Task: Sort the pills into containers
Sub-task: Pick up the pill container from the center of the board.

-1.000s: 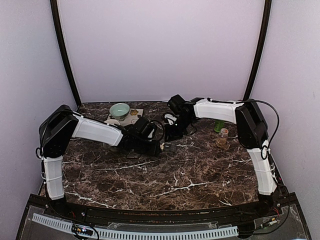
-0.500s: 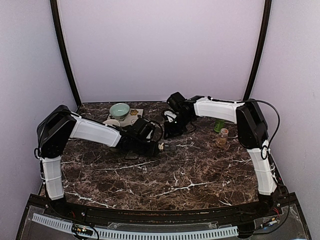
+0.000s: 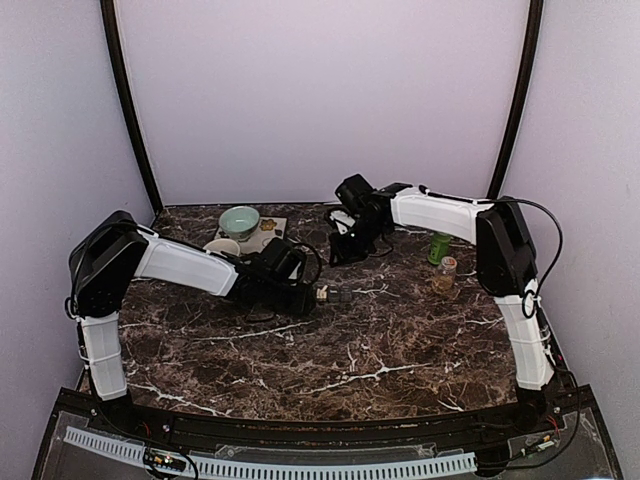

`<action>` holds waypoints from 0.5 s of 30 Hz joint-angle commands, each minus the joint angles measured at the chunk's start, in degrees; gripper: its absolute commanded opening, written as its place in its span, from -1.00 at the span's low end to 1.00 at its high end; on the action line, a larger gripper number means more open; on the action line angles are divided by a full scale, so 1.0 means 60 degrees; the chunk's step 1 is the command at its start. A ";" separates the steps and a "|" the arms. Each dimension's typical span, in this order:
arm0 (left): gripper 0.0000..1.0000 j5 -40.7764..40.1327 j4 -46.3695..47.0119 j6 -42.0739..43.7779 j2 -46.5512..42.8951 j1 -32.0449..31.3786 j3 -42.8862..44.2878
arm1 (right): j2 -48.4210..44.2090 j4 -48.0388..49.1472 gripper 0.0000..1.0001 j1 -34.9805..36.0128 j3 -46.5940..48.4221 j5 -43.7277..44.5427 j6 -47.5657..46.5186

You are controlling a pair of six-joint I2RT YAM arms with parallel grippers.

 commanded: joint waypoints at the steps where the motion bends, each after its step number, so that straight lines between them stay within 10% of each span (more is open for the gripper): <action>1: 0.08 0.0212 -0.0405 -0.0293 -0.0049 0.0055 -0.0197 | 0.0093 -0.0075 -0.53 -0.0062 -0.0528 0.0594 -0.0166; 15: 0.07 0.0435 -0.0565 -0.0362 0.0436 0.0034 0.0216 | -0.0239 0.0187 -0.55 -0.0063 -0.1559 0.0803 -0.0062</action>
